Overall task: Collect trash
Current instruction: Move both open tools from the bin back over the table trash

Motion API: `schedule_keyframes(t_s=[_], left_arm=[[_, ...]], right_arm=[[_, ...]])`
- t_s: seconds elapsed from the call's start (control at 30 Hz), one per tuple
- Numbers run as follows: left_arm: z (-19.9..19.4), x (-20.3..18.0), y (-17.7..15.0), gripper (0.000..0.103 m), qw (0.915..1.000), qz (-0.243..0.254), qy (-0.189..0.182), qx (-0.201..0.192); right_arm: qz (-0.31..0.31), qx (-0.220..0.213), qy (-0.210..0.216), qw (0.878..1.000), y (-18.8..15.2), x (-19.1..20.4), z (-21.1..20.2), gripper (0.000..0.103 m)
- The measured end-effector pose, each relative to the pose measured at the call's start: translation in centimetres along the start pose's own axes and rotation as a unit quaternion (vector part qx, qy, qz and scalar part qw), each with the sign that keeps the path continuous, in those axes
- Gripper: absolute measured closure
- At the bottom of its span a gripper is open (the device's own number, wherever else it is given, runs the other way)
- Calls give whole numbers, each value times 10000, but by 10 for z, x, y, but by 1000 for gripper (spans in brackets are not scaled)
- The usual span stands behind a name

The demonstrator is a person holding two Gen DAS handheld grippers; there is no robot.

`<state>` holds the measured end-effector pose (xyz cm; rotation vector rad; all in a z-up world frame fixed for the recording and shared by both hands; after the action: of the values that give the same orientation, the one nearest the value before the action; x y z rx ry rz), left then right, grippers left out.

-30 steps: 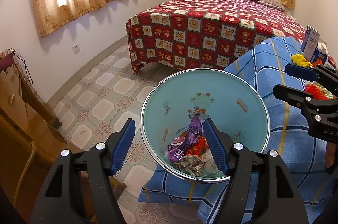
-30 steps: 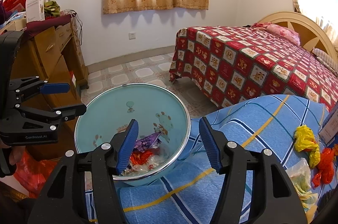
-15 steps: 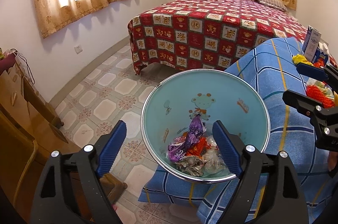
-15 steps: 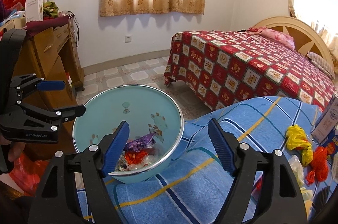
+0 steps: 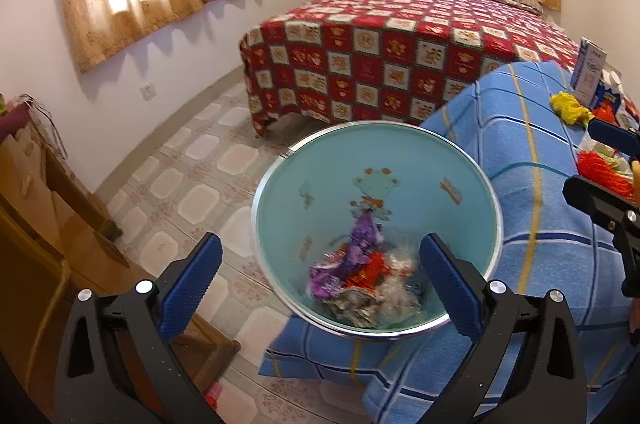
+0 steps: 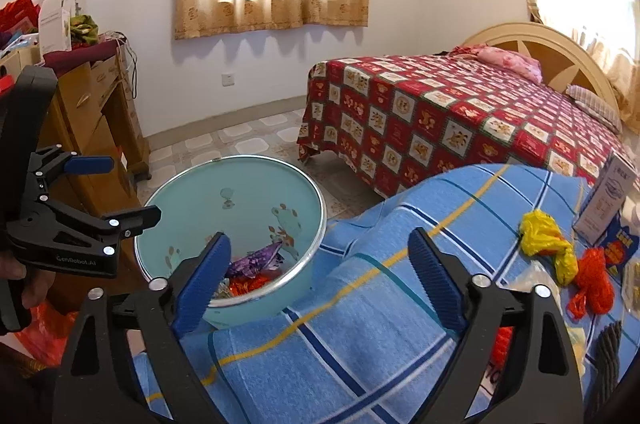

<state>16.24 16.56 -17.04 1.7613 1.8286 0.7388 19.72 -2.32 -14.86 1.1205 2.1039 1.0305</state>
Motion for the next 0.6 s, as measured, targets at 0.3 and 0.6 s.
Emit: schedule_keyframes(t_s=[0.3,0.6], left_arm=[[16,-45,-8,6,9990,309,-275,195],[18,-97,-3,6,9960,704,-538,130]], right_arm=[[195,152,-354,9991,-19,-34,-25,10],[395,187,-794,9959,-37,-76,-50,10]])
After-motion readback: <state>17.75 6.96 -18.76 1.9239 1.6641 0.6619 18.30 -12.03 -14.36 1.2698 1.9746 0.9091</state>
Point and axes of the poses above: each gripper's, at about its wrist camera, not at the fingertips, and z roughly the way its jaws point, x to its left, y to its top, the point moved 8 cm from there along z, roughly the way its jaws point, and after that the axes turned 8 degrees about -y, right-handed, at the moved point
